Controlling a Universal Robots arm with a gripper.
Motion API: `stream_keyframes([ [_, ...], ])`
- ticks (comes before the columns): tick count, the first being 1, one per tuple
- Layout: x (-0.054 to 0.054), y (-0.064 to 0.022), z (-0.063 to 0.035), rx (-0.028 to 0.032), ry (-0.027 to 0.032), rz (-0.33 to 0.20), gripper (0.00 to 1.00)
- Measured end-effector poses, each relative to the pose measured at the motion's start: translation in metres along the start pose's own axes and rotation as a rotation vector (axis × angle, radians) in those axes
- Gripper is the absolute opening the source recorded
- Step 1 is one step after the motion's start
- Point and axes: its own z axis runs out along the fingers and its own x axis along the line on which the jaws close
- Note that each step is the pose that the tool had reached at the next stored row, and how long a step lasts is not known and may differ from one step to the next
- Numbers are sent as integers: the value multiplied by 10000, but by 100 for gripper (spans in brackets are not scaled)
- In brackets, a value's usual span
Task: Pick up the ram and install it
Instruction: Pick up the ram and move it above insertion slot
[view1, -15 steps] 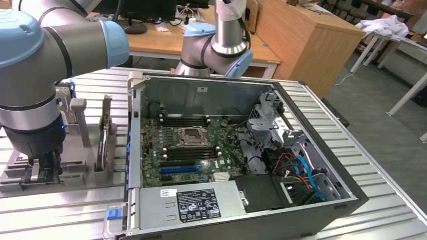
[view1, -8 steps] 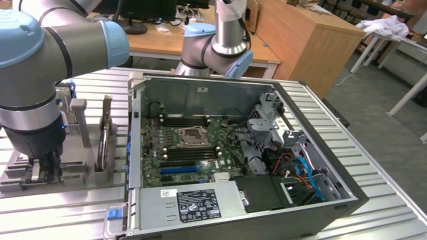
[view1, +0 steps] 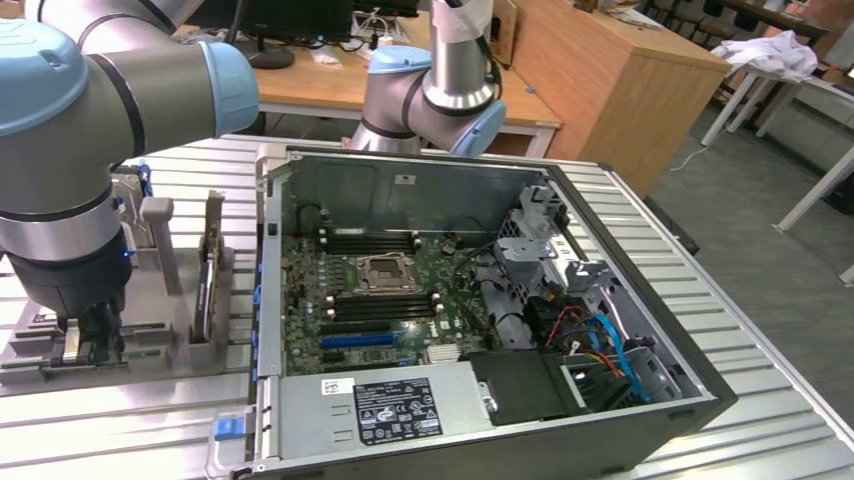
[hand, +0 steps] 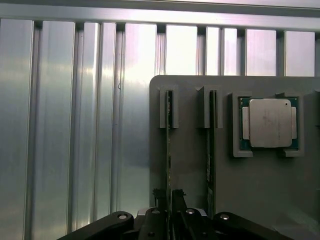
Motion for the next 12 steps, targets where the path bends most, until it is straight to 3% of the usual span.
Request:
stream_keyframes([
  [2, 0, 0, 0, 0, 0, 0, 17],
  [3, 0, 0, 0, 0, 1, 0, 12],
  [12, 0, 0, 0, 0, 0, 0, 12],
])
